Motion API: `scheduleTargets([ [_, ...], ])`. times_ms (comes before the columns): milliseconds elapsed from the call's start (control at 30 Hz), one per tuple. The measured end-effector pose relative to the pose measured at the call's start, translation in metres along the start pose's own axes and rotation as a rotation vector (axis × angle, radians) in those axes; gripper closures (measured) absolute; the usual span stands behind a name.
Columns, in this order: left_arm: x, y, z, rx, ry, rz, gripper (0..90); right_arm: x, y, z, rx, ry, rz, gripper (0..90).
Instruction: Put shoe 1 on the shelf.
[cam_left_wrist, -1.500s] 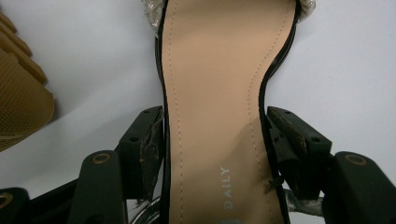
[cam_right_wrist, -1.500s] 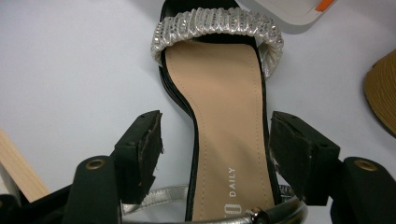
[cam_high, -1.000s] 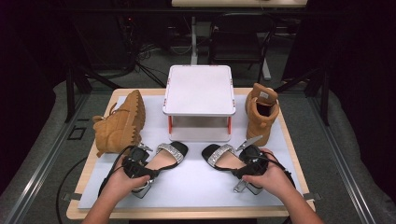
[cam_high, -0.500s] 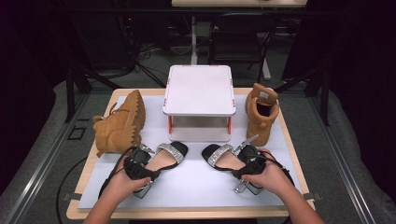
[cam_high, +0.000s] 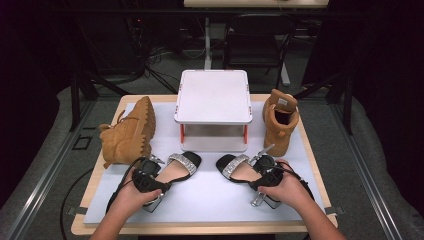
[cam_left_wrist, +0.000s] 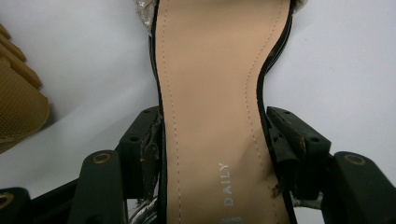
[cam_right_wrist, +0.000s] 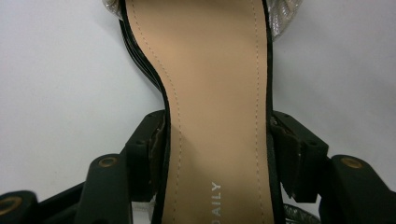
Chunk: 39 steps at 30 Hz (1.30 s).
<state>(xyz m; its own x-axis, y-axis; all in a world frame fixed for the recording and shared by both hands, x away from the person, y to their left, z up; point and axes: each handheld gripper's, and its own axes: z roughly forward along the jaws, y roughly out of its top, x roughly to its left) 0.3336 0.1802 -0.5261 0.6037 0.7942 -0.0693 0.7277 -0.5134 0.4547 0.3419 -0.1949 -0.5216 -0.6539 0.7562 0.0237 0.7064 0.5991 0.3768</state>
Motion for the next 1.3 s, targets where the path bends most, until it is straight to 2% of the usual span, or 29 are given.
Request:
scheduleTargets([
  [33,0.000,0.000,0.000,0.001,0.001,0.000,39.2,-0.001,0.001,0.000,0.013,-0.003,-0.008,40.4],
  [233,-0.001,0.000,0.000,-0.001,0.005,-0.004,39.7,0.000,0.000,0.000,0.013,-0.010,-0.011,40.8],
  [500,0.000,-0.002,0.000,-0.013,0.005,-0.021,40.6,0.001,-0.002,0.000,-0.016,0.000,0.011,41.0],
  [533,0.000,-0.002,0.000,-0.015,0.003,-0.022,40.7,0.000,-0.002,0.000,-0.007,-0.007,0.001,41.0],
  [667,0.000,-0.002,0.000,-0.020,0.003,-0.030,41.0,-0.003,-0.006,0.001,-0.041,0.024,0.054,40.8],
  [733,0.000,-0.003,0.000,-0.023,0.006,-0.042,41.3,-0.003,-0.007,0.001,-0.056,0.018,0.068,40.9],
  [833,0.002,-0.004,0.000,-0.033,-0.003,-0.058,41.8,-0.001,-0.008,0.000,-0.054,0.011,0.054,41.5],
  [1067,0.002,-0.005,0.000,-0.047,-0.005,-0.071,42.4,0.000,-0.009,0.000,-0.058,0.008,0.061,41.9],
  [1300,0.003,-0.005,0.000,-0.065,-0.012,-0.091,42.6,0.003,-0.015,-0.003,-0.104,-0.023,0.088,41.9],
])
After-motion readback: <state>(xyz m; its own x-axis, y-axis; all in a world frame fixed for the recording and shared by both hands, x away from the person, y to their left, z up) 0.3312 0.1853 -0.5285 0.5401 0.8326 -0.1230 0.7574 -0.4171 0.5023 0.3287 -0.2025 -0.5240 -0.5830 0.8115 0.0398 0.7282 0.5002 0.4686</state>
